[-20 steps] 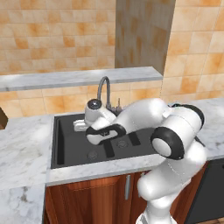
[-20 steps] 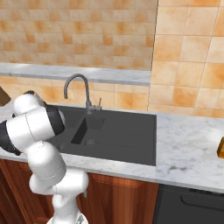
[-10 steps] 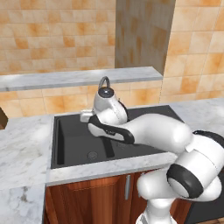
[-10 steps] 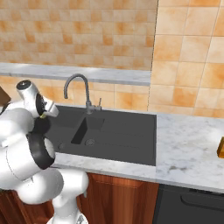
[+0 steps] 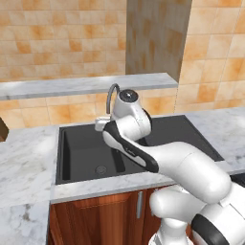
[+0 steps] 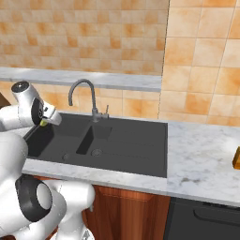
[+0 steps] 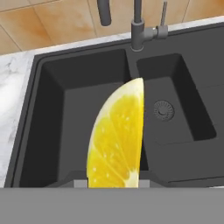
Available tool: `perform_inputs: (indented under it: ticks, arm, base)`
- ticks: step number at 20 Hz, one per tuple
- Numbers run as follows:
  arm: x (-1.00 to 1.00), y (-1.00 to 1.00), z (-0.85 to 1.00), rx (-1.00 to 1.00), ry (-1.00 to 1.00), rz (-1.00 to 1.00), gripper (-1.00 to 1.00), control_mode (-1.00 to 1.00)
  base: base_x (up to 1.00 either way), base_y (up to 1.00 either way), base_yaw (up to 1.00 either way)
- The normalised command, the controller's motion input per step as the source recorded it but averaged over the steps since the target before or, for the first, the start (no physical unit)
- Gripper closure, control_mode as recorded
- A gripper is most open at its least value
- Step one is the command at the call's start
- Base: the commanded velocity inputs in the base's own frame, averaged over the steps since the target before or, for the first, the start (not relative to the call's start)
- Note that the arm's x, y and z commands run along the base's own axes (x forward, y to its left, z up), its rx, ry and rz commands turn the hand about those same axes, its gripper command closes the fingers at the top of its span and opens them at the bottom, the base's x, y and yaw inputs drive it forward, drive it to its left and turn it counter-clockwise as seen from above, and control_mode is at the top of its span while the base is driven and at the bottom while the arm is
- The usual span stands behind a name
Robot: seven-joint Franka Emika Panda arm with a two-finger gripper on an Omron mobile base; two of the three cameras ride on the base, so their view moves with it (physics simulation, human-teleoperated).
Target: Turn on the sink faucet. Then move the lemon wedge from the counter to the sink. Turn off the sink. Move the vegetable from the sink to the pot next to the stove. Finally move the pot to the rear left burner.
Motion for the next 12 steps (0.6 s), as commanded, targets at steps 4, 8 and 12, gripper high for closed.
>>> perform_inputs:
  ticks: [4,8,12]
  arm:
    - [0.0,0.0,0.0,0.0,0.0,0.0,1.0,-1.0]
    - [-0.02,0.0,0.0,0.0,-0.01,0.0,1.0,-1.0]
    - [-0.58,-0.12,0.0,0.0,-0.15,-0.04,1.0,-1.0]
  base:
    - [0.0,0.0,0.0]
    - [0.0,0.0,0.0]
    - [0.0,0.0,0.0]
